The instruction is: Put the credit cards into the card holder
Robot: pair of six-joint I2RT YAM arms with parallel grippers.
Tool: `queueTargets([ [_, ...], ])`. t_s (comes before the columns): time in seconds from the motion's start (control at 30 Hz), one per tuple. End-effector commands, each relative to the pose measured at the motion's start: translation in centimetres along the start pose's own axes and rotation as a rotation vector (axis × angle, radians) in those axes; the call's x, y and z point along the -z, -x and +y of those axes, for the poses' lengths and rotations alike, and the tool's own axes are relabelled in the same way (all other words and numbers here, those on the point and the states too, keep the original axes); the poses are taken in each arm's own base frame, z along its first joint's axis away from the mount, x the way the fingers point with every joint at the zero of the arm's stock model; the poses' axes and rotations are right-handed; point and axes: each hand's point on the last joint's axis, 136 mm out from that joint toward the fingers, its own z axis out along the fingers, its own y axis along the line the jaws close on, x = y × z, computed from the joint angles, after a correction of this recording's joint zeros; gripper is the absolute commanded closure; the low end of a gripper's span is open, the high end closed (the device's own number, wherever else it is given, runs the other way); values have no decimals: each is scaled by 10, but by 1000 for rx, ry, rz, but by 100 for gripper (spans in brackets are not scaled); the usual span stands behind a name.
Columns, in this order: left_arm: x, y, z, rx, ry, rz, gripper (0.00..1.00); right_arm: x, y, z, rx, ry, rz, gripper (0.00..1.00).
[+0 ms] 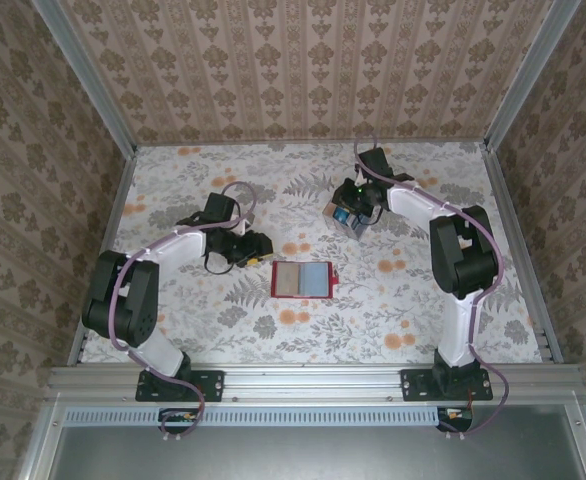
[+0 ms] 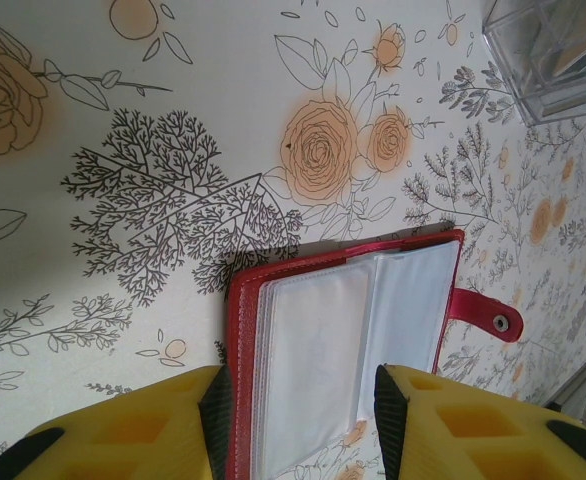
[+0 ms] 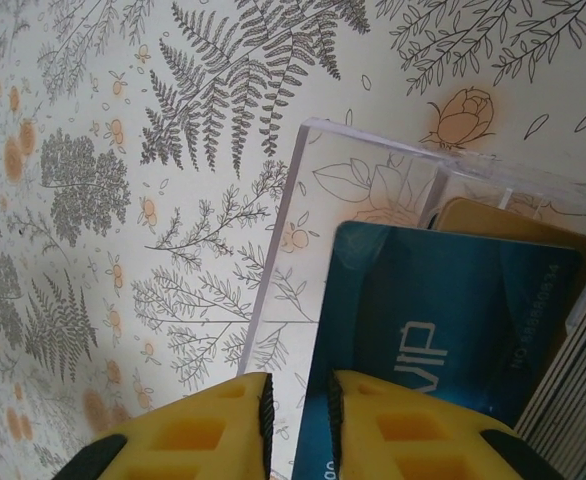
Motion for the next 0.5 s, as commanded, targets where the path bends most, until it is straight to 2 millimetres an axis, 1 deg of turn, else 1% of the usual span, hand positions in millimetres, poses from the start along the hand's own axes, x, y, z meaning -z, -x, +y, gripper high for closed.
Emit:
queueTargets([
  [0.0, -1, 2, -6, -30, -27, 10, 56, -7, -5, -9, 16, -68, 32, 73],
  [0.13, -2, 1, -4, -24, -26, 20, 56, -12, -9, -18, 37, -128, 54, 72],
  [0.37, -6, -3, 2, -2, -18, 43, 56, -17, -13, -25, 84, -208, 69, 71],
  [0.4, -6, -4, 3, 1, -17, 48, 56, -17, -12, -24, 93, -215, 64, 71],
  [0.47, -7, -4, 3, 3, -17, 50, 56, -18, -16, -30, 96, -252, 87, 71],
])
